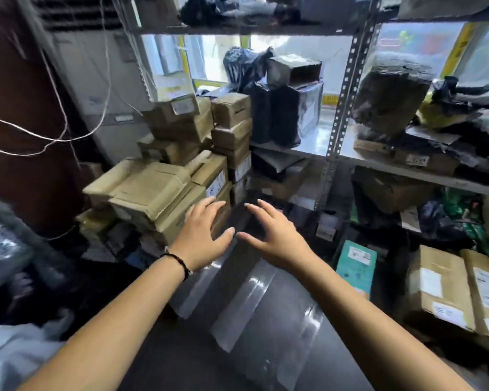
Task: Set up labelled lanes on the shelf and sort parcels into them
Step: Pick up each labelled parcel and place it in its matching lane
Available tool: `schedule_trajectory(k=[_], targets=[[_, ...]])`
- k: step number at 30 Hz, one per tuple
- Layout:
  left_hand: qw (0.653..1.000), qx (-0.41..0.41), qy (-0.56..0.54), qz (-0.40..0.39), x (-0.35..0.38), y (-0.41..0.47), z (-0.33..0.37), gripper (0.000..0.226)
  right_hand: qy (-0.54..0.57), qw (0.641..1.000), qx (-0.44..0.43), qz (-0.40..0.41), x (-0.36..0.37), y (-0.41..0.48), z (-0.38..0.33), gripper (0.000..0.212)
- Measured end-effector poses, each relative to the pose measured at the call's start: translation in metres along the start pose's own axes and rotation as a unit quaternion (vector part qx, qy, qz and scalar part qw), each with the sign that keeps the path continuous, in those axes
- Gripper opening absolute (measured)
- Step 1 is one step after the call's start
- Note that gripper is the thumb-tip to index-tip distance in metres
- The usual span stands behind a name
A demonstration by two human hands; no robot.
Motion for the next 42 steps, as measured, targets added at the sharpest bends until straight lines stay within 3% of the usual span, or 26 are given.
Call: schedule_trajectory(k=[6, 10, 14, 19, 23, 27, 31, 33, 37, 40, 42], targets=[[0.999, -0.029, -0.019, 0.036, -0.09, -0.019, -0.099, 0.086, 0.071, 0.997, -0.025, 0.017, 0.059, 0.056, -0.111, 0.069], [0.996, -0.065, -0.031, 0.046, -0.12, -0.014, -0.164, 0.066, 0.087, 0.996, -0.021, 0.006, 0.092, 0.084, -0.15, 0.066], [0.988, -0.114, -0.077, 0.066, -0.133, 0.001, -0.223, 0.054, 0.078, 0.997, 0.008, -0.018, 0.116, 0.12, -0.157, 0.073], [0.968, -0.175, -0.174, 0.032, -0.127, 0.033, -0.285, 0.049, 0.138, 0.983, 0.118, -0.013, 0.142, 0.178, -0.136, 0.078], [0.958, -0.184, -0.22, -0.017, -0.115, 0.061, -0.315, 0.049, 0.263, 0.941, 0.211, 0.017, 0.164, 0.204, -0.116, 0.071], [0.948, -0.166, -0.259, -0.077, -0.107, 0.087, -0.321, 0.042, 0.351, 0.897, 0.256, 0.078, 0.183, 0.208, -0.106, 0.073], [0.925, -0.164, -0.324, -0.11, -0.104, 0.099, -0.317, 0.043, 0.447, 0.838, 0.301, 0.082, 0.203, 0.201, -0.106, 0.072], [0.93, -0.127, -0.322, -0.12, -0.105, 0.106, -0.311, 0.045, 0.467, 0.821, 0.313, 0.097, 0.206, 0.197, -0.107, 0.065], [0.926, -0.064, -0.364, -0.083, -0.119, 0.119, -0.298, 0.018, 0.507, 0.778, 0.339, 0.152, 0.2, 0.193, -0.108, 0.056], [0.87, -0.047, -0.486, -0.066, -0.133, 0.126, -0.287, 0.024, 0.571, 0.731, 0.327, 0.182, 0.193, 0.191, -0.122, 0.031], [0.834, -0.038, -0.547, -0.062, -0.141, 0.133, -0.284, 0.025, 0.625, 0.686, 0.323, 0.186, 0.194, 0.187, -0.133, 0.032]])
Point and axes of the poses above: each hand's wrist, its own y-axis towards the middle knuckle, its own x-axis out of the palm, z = x × y, the point moved 8 cm from there along y, towards the middle knuckle, and after that the axes turned 1 degree about -y, right-handed, at the moved point
